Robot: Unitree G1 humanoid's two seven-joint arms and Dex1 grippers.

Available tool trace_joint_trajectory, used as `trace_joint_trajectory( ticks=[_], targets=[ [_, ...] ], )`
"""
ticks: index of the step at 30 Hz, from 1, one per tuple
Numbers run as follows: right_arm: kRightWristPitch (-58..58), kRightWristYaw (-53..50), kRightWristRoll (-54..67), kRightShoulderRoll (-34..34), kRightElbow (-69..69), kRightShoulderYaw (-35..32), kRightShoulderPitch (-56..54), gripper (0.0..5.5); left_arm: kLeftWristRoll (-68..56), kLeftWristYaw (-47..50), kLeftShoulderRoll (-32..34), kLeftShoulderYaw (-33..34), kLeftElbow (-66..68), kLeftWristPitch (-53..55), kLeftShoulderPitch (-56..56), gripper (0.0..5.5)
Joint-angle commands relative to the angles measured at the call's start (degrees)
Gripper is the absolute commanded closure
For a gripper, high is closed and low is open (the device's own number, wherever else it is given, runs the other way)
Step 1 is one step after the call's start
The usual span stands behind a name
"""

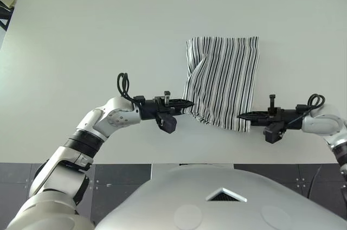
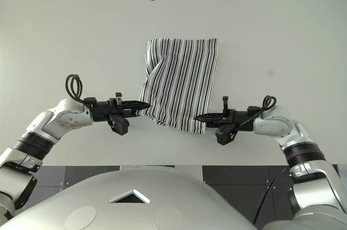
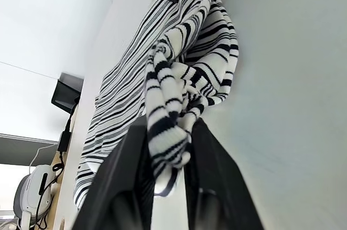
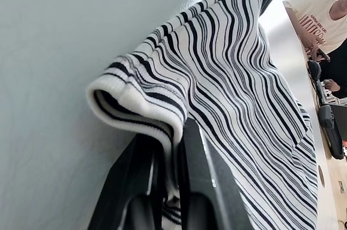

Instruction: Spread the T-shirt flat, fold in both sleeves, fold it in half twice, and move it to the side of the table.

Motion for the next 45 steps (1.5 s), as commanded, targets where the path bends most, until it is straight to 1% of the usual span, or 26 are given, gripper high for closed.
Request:
trace_joint_trajectory(
  ticks=[1,2,4,7,9,12,15,18,21,23,25,32,37,40,45],
  targets=[
    [5.26,3.65,3.22,-1.64,-1.36,3.27,1.74,5.32,0.96,-3.52,0.89,-1.79,2.15,1.17,1.36,5.25],
    [6.61,4.42,5.74,-1.94,-2.50,3.73,1.90,5.32,0.43,-4.04,1.07,-1.88,2.03,1.14,1.46,5.27],
    [15.08,10.33,18.69,-3.46,-8.04,5.23,3.55,5.32,-5.65,-9.68,3.10,-3.09,-0.32,4.09,3.13,5.28],
    [33.97,20.39,38.86,-7.76,-20.45,4.26,7.24,5.32,-23.76,-23.54,9.35,-4.98,-10.78,17.52,8.14,5.28],
    [44.79,26.23,47.87,-11.22,-26.21,2.55,9.50,5.32,-32.67,-28.43,12.88,-4.31,-17.82,23.99,10.49,5.28],
    [57.03,33.05,56.37,-14.97,-31.46,-0.92,12.08,5.32,-43.44,-32.22,16.74,-0.28,-27.65,31.46,12.47,5.28],
    [63.71,35.88,60.89,-15.28,-35.73,-5.89,14.71,5.33,-48.39,-33.10,17.81,2.85,-34.18,36.55,14.41,5.28],
    [67.18,37.55,61.75,-14.24,-38.30,-9.70,17.13,5.33,-50.96,-32.73,17.42,5.38,-38.48,39.66,16.82,5.28],
    [68.53,37.63,60.01,-12.07,-38.65,-12.24,18.12,5.33,-55.41,-32.67,17.16,8.54,-42.41,42.17,19.22,5.28],
    [69.22,37.31,59.28,-10.37,-37.99,-13.87,17.82,5.33,-57.57,-31.86,15.61,10.46,-43.62,44.01,18.89,5.28],
    [69.42,36.81,58.33,-8.43,-37.00,-15.38,17.19,5.33,-56.58,-30.62,12.95,11.45,-42.87,44.97,17.11,5.28],
    [71.60,33.02,54.13,-1.59,-34.32,-18.76,11.47,5.33,-47.22,-28.16,5.04,11.93,-32.69,45.78,11.81,5.28],
    [69.98,27.97,48.67,4.44,-30.33,-19.90,6.73,5.33,-39.86,-26.17,-0.41,11.38,-22.60,45.14,6.15,5.28],
    [67.56,24.46,43.92,7.70,-26.14,-20.24,3.80,5.33,-37.32,-24.94,-3.36,12.30,-17.18,44.10,2.78,5.28],
    [64.43,21.22,36.87,11.61,-19.78,-19.16,0.52,5.33,-37.14,-24.52,-6.81,14.45,-11.31,43.45,-0.41,5.28]
  ],
)
